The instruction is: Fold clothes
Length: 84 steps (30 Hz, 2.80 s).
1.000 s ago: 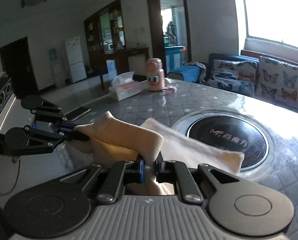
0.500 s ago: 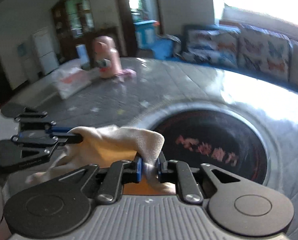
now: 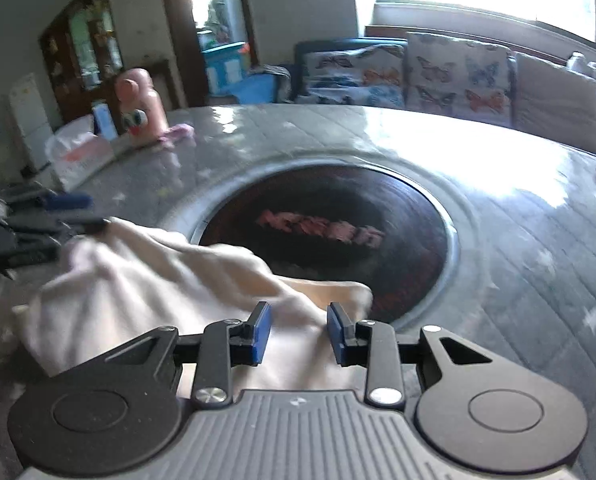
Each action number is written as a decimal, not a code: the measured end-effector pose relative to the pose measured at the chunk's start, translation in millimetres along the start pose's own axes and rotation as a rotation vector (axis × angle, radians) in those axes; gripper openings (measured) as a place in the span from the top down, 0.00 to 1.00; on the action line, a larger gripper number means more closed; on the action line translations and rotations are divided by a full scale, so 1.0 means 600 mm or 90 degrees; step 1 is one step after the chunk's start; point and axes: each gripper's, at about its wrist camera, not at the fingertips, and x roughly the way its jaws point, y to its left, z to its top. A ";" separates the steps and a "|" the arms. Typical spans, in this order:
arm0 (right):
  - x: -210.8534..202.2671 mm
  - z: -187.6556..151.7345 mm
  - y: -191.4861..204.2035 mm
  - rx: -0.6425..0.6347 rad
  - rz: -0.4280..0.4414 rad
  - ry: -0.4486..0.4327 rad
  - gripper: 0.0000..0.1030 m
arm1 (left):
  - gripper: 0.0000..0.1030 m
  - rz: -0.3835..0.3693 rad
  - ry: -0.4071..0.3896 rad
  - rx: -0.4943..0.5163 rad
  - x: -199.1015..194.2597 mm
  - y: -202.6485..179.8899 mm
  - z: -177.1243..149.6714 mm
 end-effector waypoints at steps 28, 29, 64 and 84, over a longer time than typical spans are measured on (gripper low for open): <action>0.019 0.024 0.064 -0.048 0.031 -0.018 0.91 | 0.84 -0.134 0.018 -0.026 0.016 -0.044 0.030; 0.023 0.026 0.065 -0.047 0.031 -0.016 0.90 | 0.83 -0.133 0.018 -0.027 0.019 -0.043 0.030; 0.071 0.029 0.211 -0.209 0.123 -0.015 0.81 | 0.81 -0.216 0.078 -0.119 0.059 0.010 0.036; 0.039 -0.018 0.313 -0.324 0.207 -0.026 0.82 | 0.81 -0.233 0.100 -0.114 0.066 0.016 0.043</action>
